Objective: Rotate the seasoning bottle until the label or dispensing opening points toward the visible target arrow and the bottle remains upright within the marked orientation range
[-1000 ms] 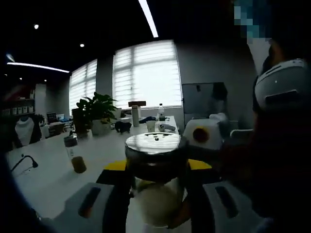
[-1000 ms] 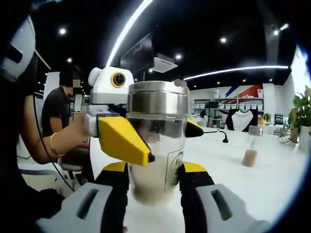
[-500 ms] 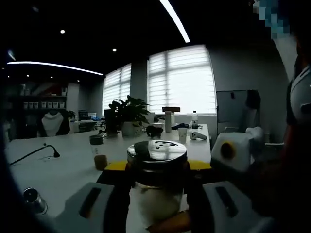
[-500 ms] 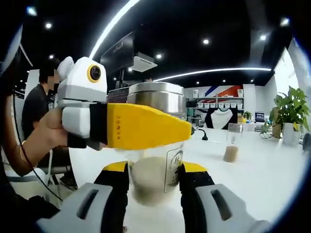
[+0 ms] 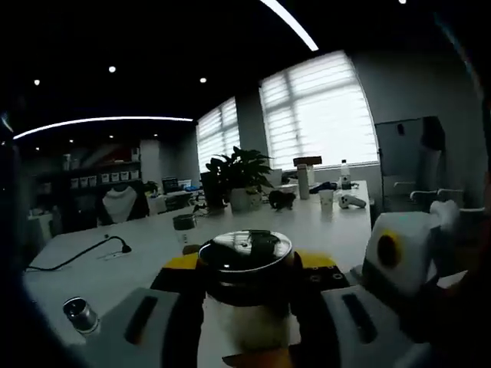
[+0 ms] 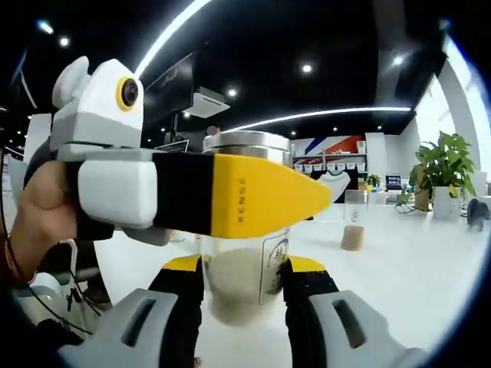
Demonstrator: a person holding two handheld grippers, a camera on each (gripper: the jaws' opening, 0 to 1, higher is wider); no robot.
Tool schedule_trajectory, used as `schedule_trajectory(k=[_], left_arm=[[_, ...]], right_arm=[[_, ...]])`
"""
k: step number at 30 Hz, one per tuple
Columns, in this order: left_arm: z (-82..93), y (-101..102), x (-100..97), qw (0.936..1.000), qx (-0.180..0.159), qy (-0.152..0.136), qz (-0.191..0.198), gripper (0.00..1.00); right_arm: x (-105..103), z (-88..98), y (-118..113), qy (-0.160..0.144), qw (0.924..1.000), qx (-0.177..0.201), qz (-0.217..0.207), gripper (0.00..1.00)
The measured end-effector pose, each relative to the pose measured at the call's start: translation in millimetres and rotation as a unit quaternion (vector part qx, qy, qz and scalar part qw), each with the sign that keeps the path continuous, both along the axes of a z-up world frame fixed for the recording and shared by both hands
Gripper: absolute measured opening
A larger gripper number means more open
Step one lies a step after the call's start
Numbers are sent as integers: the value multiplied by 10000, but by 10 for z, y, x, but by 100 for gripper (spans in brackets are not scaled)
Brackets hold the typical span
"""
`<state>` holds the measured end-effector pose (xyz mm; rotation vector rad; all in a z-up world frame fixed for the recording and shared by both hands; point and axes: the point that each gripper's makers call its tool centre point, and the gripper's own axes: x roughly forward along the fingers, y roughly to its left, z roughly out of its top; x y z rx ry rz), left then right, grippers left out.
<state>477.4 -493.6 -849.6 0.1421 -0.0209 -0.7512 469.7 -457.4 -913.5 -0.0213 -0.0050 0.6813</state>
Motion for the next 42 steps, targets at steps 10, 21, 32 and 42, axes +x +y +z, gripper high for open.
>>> schedule_trajectory(k=[10, 21, 32, 42], left_arm=[[-35, 103, 29, 9991, -152, 107, 391, 48], [-29, 109, 20, 9985, -314, 118, 440, 48], [14, 201, 23, 9882, -1111, 99, 1054, 47], [-11, 255, 35, 9837, -1314, 123, 1221, 47]], right_arm=[[-9, -20, 10, -21, 9999, 120, -104, 39], [-32, 48, -10, -434, 9986, 21, -297, 38], [-52, 97, 14, -775, 9948, -320, -573, 39], [-73, 79, 49, -679, 9962, -262, -480, 39]])
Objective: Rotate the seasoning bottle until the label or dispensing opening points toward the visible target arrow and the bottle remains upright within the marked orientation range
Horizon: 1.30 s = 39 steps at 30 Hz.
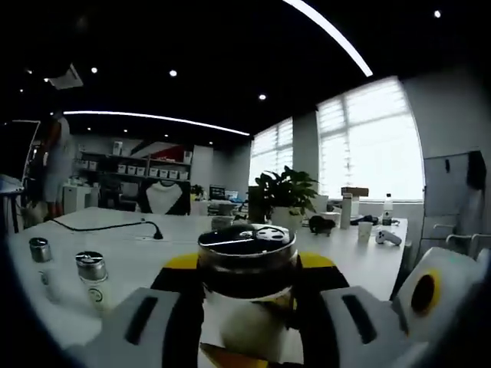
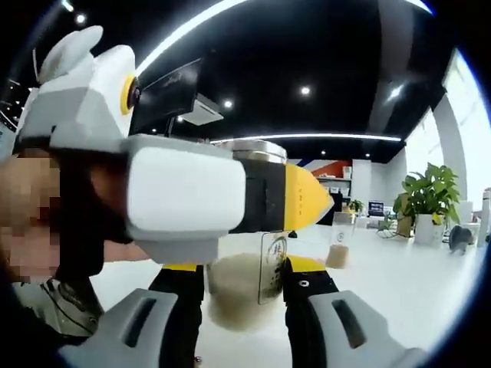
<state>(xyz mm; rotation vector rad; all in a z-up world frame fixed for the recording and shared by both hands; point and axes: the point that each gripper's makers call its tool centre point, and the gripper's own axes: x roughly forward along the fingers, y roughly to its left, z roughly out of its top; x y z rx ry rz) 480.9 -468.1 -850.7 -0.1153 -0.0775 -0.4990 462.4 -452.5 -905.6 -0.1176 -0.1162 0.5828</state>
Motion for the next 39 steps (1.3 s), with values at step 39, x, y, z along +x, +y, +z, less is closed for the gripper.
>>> schedule_trajectory(k=[39], left_arm=[[60, -212, -425, 9356, 630, -345, -3457, 46]], right_arm=[[-188, 60, 221, 618, 9802, 257, 1862, 45]])
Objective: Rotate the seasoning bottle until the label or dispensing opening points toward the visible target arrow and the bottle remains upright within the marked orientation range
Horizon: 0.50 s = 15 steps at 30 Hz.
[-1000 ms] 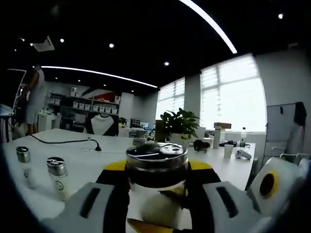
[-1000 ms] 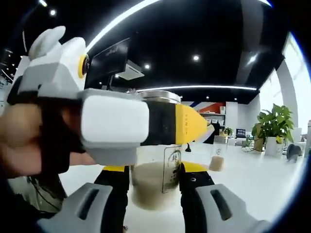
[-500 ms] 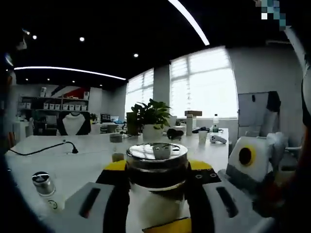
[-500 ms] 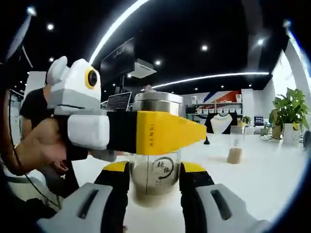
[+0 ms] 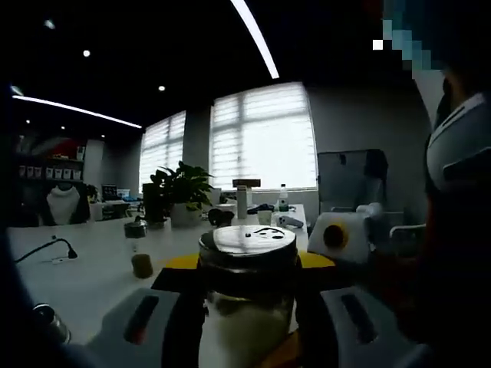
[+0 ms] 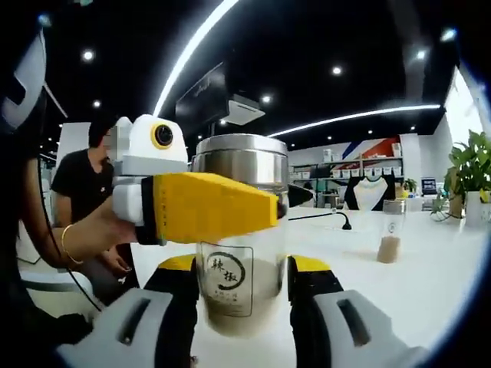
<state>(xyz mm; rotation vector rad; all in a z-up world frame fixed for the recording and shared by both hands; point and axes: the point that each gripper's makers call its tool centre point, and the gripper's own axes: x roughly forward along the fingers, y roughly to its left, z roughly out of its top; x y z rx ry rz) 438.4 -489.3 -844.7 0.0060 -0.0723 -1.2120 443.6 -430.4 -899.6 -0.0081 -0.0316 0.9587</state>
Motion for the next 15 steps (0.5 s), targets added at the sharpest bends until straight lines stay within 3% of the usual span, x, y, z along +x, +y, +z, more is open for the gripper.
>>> schedule_trajectory(k=[6, 15], left_arm=[[-33, -1, -76, 9994, 137, -2, -312, 46], [-74, 7, -101, 9986, 320, -71, -425, 46]], right_arm=[[-40, -30, 58, 81, 9997, -21, 243, 49], [-66, -53, 108, 23, 9994, -116, 317, 48]])
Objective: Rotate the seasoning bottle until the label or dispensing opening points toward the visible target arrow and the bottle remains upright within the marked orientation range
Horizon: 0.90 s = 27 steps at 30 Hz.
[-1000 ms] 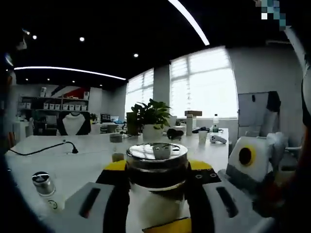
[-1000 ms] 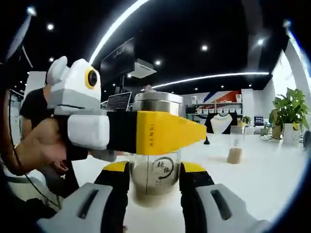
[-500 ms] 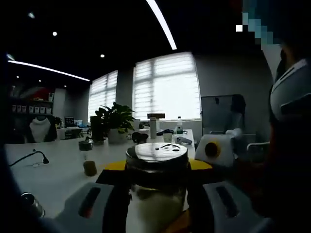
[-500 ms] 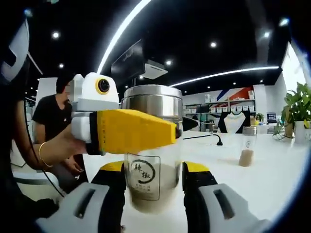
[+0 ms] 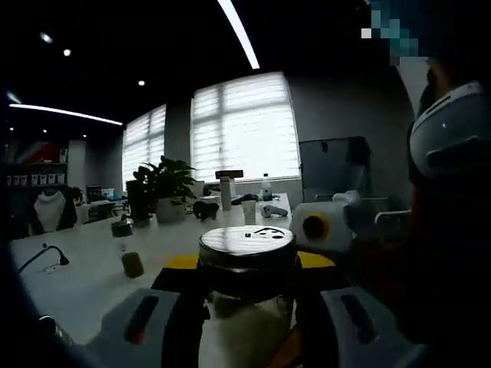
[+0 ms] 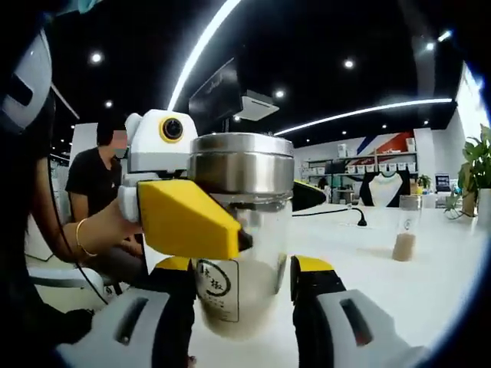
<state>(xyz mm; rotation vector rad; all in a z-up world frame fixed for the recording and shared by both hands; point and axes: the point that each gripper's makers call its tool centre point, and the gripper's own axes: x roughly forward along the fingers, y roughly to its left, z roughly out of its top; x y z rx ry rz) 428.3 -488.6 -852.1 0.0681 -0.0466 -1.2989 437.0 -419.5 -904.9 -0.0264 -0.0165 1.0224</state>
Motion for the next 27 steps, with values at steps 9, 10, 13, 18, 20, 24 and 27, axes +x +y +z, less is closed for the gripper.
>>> schedule_trajectory(k=[9, 10, 13, 18, 20, 24, 27], left_arm=[[-11, 18, -22, 9998, 36, 41, -169, 46], [-18, 20, -22, 9998, 45, 40, -163, 47], [-33, 15, -25, 9998, 100, -48, -161, 47], [-38, -14, -26, 9998, 133, -81, -115, 47], [-51, -22, -19, 9998, 152, -110, -58, 47], [-70, 0, 27, 9997, 120, -54, 194, 46], [-60, 18, 66, 9987, 84, -36, 492, 46]], right_arm=[[-39, 6, 56, -18, 9999, 0, 156, 42], [-34, -1, 52, -48, 9999, -18, 138, 42], [-16, -12, 43, -121, 9999, -62, 58, 42], [3, -10, 16, -106, 9999, -5, -5, 42], [18, -21, -5, -105, 9999, -24, -69, 42], [50, -44, -31, -89, 9998, -27, -171, 42], [80, -40, -40, -103, 9996, -16, -273, 42]])
